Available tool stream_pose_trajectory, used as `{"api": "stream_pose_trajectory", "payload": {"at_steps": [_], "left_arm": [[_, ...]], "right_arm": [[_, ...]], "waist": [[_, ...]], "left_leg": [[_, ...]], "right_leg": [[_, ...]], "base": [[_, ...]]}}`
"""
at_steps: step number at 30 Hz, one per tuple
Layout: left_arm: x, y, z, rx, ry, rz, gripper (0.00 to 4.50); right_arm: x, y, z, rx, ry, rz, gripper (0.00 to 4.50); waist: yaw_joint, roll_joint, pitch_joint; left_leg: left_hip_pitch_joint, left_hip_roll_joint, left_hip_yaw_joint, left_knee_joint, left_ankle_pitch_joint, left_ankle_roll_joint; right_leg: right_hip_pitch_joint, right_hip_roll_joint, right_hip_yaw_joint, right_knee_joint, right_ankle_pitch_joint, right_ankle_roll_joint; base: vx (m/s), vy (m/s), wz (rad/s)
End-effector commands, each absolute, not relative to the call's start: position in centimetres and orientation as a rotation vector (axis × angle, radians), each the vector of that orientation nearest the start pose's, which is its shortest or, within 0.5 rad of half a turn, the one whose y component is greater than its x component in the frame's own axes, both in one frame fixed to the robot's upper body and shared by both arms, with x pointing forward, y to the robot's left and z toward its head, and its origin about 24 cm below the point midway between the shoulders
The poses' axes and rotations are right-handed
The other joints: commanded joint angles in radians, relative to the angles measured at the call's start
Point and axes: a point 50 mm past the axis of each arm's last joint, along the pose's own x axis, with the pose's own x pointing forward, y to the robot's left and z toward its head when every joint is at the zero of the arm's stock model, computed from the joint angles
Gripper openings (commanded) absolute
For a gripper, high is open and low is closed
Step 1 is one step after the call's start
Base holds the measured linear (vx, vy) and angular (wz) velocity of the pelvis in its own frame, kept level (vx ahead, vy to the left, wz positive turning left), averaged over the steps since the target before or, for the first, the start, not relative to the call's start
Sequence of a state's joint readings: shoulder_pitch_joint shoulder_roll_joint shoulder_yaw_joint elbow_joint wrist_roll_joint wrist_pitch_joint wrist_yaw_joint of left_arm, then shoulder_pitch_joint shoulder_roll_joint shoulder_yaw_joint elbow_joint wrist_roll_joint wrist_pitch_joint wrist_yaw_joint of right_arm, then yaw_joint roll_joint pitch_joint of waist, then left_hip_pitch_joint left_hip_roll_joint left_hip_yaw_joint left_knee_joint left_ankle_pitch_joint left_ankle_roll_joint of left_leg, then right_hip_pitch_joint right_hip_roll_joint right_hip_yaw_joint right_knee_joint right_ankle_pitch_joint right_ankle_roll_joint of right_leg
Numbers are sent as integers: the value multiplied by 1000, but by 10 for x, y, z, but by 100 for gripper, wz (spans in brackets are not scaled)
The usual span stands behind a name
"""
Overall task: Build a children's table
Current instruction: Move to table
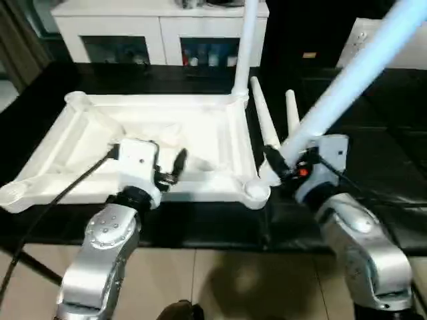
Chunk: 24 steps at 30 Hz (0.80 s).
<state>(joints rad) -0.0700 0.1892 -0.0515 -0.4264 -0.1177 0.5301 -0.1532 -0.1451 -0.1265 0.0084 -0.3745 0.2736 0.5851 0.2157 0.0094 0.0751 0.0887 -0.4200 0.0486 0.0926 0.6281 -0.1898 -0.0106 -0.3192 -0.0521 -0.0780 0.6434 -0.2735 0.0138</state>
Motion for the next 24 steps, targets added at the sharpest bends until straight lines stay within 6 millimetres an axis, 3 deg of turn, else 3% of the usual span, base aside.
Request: {"api": "stream_pose_trajectory", "payload": {"at_steps": [1, 2, 3, 4, 5, 6, 7, 8, 9, 10, 11, 12, 13, 14, 15, 17, 18, 19, 20, 21, 23, 24], "left_arm": [[253, 141, 107, 63, 64, -323, 359], [254, 140, 108, 60, 64, -340, 359], [256, 137, 108, 68, 70, -401, 359], [257, 135, 107, 79, 81, -452, 359], [259, 132, 106, 97, 96, -517, 359], [259, 131, 106, 112, 101, -555, 359], [259, 131, 106, 112, 101, -555, 359], [260, 131, 106, 107, 105, -574, 359], [260, 131, 106, 106, 106, -577, 359], [260, 133, 107, 86, 92, -554, 359], [259, 138, 108, 66, 67, -491, 359], [259, 138, 108, 66, 67, -491, 359], [257, 140, 103, 43, 84, -432, 359], [253, 140, 100, 18, 86, -389, 359], [253, 140, 100, 18, 86, -389, 359], [250, 140, 98, 1, 88, -367, 359], [248, 140, 96, -8, 91, -339, 359], [246, 140, 94, -18, 93, -313, 359], [237, 143, 89, -55, 100, -215, 359], [235, 144, 88, -61, 100, -198, 359], [228, 147, 90, -83, 81, -155, 359], [228, 147, 90, -83, 81, -155, 359]], "right_arm": [[267, -139, 114, 121, 52, 376, 190], [267, -140, 114, 133, 52, 376, 190], [269, -143, 115, 132, 50, 378, 190], [270, -145, 115, 125, 45, 376, 190], [271, -148, 116, 114, 41, 377, 190], [272, -149, 117, 106, 36, 388, 190], [272, -149, 117, 106, 36, 388, 190], [272, -150, 118, 101, 30, 399, 190], [272, -150, 118, 101, 29, 401, 190], [272, -151, 120, 88, 18, 405, 190], [271, -152, 122, 71, 7, 401, 190], [271, -152, 122, 71, 7, 401, 190], [268, -150, 120, 83, 29, 411, 190], [265, -148, 118, 98, 50, 416, 190], [265, -148, 118, 98, 50, 416, 190], [263, -146, 117, 110, 65, 420, 190], [260, -144, 115, 108, 69, 424, 190], [258, -142, 114, 106, 72, 427, 190], [253, -137, 112, 101, 82, 430, 190], [251, -136, 111, 105, 87, 432, 190], [248, -133, 110, 117, 105, 445, 190], [248, -133, 110, 117, 105, 445, 190]], "waist": [[0, 18, -49], [6, -31, -50], [10, -34, -43], [-8, -25, -26], [-14, -18, -12], [-25, 16, -12], [-24, 21, -17], [-49, 43, -46], [-55, 40, -49], [-60, 32, -44], [-59, 28, -42], [-62, 6, -36], [-63, 2, -36], [-66, -12, -39], [-65, -14, -40], [-56, -2, -56], [-50, 0, -59], [-52, -22, -59], [-42, -44, -62], [-36, -27, -64], [-30, -39, -66], [-23, -36, -66]], "left_leg": [[30, 144, -97, -212, -918, -278], [61, 122, -75, -105, -731, -196], [93, 102, -80, 19, -540, -129], [49, 98, -100, 115, -131, -49], [29, 97, -104, 111, -72, -64], [23, 130, -120, -13, -339, -135], [45, 150, -136, -74, -583, -173], [57, 164, -163, -126, -762, -188], [53, 156, -155, -122, -690, -179], [30, 139, -134, -116, -568, -163], [22, 135, -123, -109, -535, -154], [14, 129, -104, -98, -541, -123], [20, 127, -93, -89, -548, -109], [22, 124, -73, -70, -440, -48], [14, 125, -70, -72, -385, -28], [10, 138, -65, -73, -237, 12], [5, 146, -58, -76, -186, 33], [-1, 149, -51, -80, -184, 47], [0, 155, -31, -83, -178, 68], [1, 157, -26, -82, -121, 89], [7, 166, -22, -86, -89, 116], [14, 172, -19, -87, -87, 122]], "right_leg": [[2, -56, 27, 3, -109, -103], [-52, -161, 96, -108, -427, -131], [-83, -236, 125, -180, -592, -139], [-40, -281, 128, -215, -714, -138], [-20, -258, 90, -206, -750, -127], [5, -153, 19, -149, -656, -92], [-25, -71, 13, -109, -537, -68], [6, -69, 23, -32, -100, -83], [8, -79, 29, -43, -14, -98], [23, -103, 31, -65, 27, -113], [22, -113, 34, -79, -13, -114], [15, -129, 39, -106, -235, -106], [6, -139, 43, -120, -366, -106], [-5, -155, 59, -142, -568, -103], [-3, -155, 60, -144, -570, -104], [-7, -141, 59, -129, -390, -135], [-7, -131, 54, -117, -235, -165], [-7, -126, 53, -112, -182, -175], [-7, -126, 51, -108, -141, -189], [-6, -128, 49, -100, -60, -206], [-11, -117, 45, -95, 4, -214], [-17, -113, 45, -93, 33, -220]], "base": [[-79, 7, 10], [-79, 7, 10], [-79, -15, 9], [-65, 5, -20], [-65, 5, -20], [23, 73, -33], [-25, 89, -5], [-25, 89, -5], [-82, 53, -2], [0, 0, 0], [0, 0, 0], [0, 0, 0], [0, 0, 0], [0, 0, 0], [13, -70, 3], [16, -80, 3], [24, -70, 2], [0, 0, 0], [0, 0, 0], [0, 0, 0], [56, -24, -7], [0, 0, 0]]}}
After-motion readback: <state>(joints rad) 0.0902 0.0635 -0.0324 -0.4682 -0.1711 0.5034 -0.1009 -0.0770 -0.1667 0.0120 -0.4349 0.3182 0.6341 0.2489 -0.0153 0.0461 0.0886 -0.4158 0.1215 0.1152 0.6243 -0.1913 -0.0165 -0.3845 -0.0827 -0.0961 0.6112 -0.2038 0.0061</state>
